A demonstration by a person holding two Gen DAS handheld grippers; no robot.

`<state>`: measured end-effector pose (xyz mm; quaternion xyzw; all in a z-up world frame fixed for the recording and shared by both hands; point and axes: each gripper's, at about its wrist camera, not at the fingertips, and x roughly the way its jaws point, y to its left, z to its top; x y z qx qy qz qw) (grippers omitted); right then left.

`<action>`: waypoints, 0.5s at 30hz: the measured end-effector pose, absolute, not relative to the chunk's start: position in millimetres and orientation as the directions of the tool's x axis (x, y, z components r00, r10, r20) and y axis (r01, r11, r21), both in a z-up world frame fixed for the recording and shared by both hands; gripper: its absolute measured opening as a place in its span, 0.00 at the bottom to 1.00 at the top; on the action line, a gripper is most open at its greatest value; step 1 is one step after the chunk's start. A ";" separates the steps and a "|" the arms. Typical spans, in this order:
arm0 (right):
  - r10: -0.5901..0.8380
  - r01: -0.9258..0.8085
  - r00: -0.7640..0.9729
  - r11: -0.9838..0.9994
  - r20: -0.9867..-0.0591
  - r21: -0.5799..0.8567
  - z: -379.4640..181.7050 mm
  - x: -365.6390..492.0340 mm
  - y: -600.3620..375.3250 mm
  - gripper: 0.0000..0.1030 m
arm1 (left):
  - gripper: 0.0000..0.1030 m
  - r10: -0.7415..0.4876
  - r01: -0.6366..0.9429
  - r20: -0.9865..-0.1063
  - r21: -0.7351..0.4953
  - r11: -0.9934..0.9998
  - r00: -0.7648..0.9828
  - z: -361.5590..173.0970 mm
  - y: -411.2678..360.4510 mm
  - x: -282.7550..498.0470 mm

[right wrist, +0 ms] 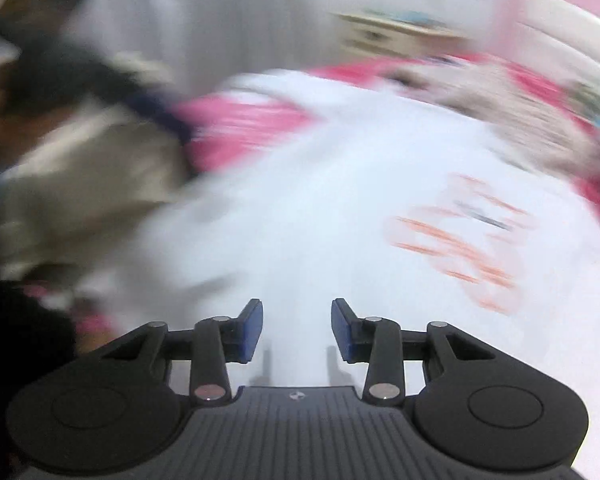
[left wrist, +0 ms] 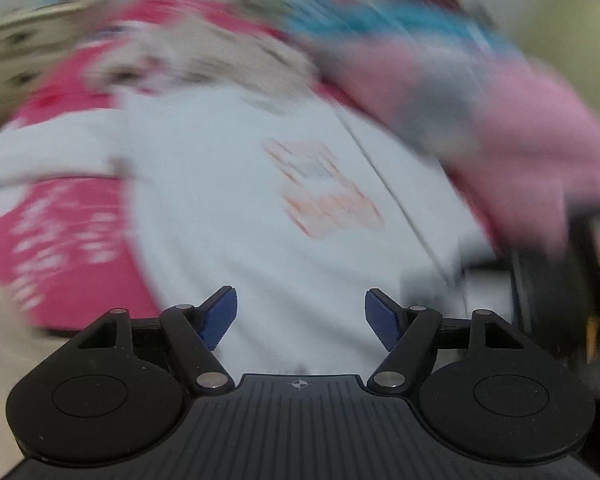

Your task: Fold clothes

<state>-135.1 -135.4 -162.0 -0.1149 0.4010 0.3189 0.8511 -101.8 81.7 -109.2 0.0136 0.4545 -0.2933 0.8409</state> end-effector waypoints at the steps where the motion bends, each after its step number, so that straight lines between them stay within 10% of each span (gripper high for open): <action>1: 0.417 -0.595 0.498 0.802 -0.761 0.050 -163.5 -126.6 -147.9 0.34 | 0.62 -0.469 0.562 -0.805 -0.212 0.799 0.364 -119.8 63.9 -103.9; 6: 0.442 -0.646 0.468 0.762 -0.765 0.045 -197.6 -127.3 -131.2 0.29 | 0.47 -0.131 0.653 -0.987 -0.039 0.757 0.092 -199.4 19.2 -102.1; 15: 0.529 -0.874 0.329 0.485 -0.782 -0.039 -229.7 -212.9 -89.7 0.17 | 0.51 0.041 0.733 -0.996 0.082 0.675 0.073 -213.2 16.1 -126.3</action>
